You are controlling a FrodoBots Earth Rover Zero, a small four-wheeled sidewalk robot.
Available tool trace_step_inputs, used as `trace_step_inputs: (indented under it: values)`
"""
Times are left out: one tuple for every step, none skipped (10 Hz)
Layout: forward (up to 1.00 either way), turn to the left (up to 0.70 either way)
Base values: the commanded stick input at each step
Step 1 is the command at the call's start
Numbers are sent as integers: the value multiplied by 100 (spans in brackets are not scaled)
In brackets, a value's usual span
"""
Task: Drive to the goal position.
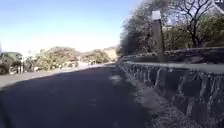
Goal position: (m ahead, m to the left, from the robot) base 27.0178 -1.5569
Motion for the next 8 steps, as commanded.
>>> trace_step_inputs:
  values:
    - [100,0]
    - [100,0]
    - [100,0]
    - [100,-3]
    - [100,-14]
    - [100,-25]
    - [100,-27]
    - [100,-27]
